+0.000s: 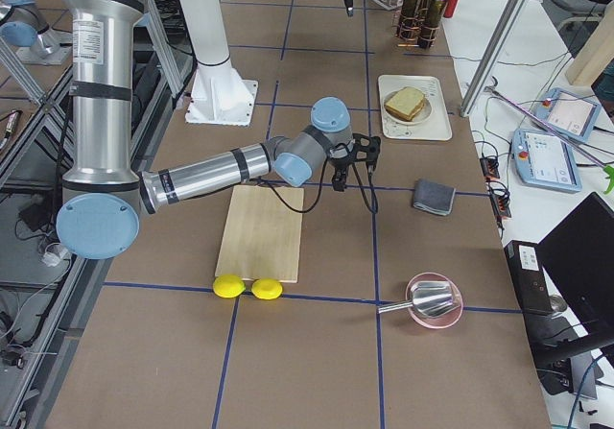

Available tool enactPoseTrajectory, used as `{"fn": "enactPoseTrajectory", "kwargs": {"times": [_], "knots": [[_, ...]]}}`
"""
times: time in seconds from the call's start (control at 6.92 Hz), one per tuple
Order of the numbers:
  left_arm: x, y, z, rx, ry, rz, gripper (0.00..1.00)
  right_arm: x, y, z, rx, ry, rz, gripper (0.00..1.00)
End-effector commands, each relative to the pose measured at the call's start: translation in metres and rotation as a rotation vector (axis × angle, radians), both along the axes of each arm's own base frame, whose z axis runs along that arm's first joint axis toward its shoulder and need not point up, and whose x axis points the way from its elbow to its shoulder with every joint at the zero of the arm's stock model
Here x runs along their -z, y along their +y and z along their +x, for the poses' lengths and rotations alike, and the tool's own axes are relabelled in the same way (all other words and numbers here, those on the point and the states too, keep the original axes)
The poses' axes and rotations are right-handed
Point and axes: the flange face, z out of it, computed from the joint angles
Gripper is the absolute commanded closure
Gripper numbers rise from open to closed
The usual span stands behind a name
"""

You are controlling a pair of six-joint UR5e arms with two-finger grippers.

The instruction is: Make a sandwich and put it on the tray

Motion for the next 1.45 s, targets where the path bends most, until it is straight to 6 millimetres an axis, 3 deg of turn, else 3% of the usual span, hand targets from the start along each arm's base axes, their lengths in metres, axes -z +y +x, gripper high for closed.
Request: {"fn": "enactPoseTrajectory", "kwargs": {"times": [0.0, 0.29, 0.43, 0.58, 0.72, 0.87, 1.01, 1.3], "knots": [[-0.077, 0.005, -0.117, -0.087, -0.224, 0.254, 0.49, -0.04, -0.006, 0.077, 0.127, 0.136, 0.077, 0.0], [-0.109, -0.007, -0.215, -0.192, -0.404, 0.265, 0.49, -0.065, -0.001, 0.128, 0.258, 0.211, 0.119, 0.0], [-0.109, -0.024, -0.252, -0.245, -0.431, 0.173, 0.49, -0.071, 0.006, 0.148, 0.267, 0.215, 0.079, 0.0], [-0.105, -0.038, -0.262, -0.271, -0.393, 0.073, 0.47, -0.08, 0.008, 0.145, 0.314, 0.216, 0.06, 0.0], [-0.105, -0.032, -0.262, -0.283, -0.373, 0.012, 0.15, -0.081, 0.008, 0.131, 0.36, 0.21, 0.007, 0.0], [-0.121, -0.022, -0.26, -0.289, -0.345, -0.009, 0.0, -0.074, 0.003, 0.133, 0.356, 0.214, 0.014, 0.0], [-0.133, -0.02, -0.258, -0.296, -0.333, -0.031, 0.0, -0.075, 0.004, 0.132, 0.35, 0.206, 0.009, 0.0], [-0.152, 0.004, -0.254, -0.303, -0.284, -0.064, 0.0, -0.077, 0.003, 0.133, 0.349, 0.209, 0.007, 0.0]]}}
